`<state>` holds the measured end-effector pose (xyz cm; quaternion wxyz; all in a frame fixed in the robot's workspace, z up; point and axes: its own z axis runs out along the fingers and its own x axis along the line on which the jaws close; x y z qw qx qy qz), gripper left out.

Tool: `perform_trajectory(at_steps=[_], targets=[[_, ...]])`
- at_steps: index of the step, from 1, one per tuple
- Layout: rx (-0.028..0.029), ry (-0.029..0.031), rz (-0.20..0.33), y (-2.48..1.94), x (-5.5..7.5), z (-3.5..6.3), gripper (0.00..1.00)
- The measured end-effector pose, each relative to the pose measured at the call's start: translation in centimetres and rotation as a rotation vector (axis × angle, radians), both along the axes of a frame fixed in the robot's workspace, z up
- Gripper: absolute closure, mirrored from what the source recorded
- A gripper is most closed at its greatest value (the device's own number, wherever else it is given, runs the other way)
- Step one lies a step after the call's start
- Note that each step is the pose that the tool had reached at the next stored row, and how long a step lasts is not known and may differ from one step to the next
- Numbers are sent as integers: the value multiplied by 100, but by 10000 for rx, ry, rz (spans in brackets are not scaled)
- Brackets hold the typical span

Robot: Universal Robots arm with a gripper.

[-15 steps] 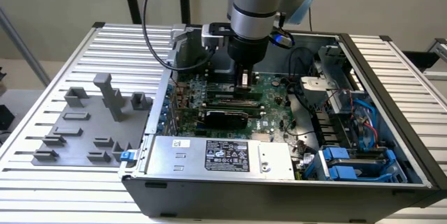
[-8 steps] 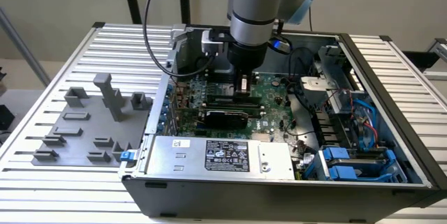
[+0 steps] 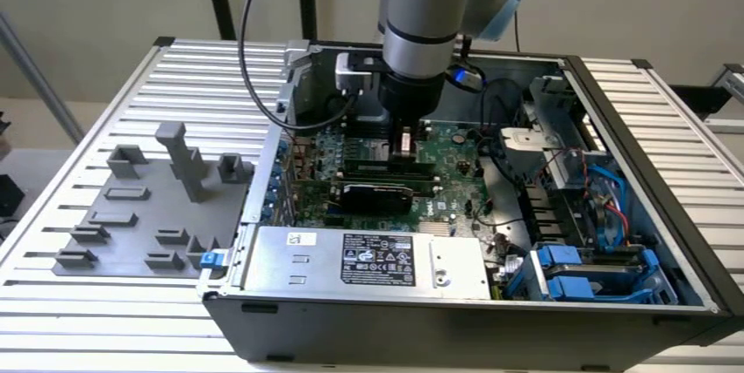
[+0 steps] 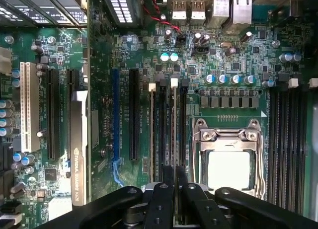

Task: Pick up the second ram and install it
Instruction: 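Insert the second ram into the second slot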

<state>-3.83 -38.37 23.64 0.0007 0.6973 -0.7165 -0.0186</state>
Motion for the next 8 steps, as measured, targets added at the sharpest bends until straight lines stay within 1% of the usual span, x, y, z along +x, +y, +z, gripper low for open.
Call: perform_trajectory(at_steps=[6,8], targets=[[-43,2,-15,2,0,-23,100],[-48,1,-14,6,0,-28,100]])
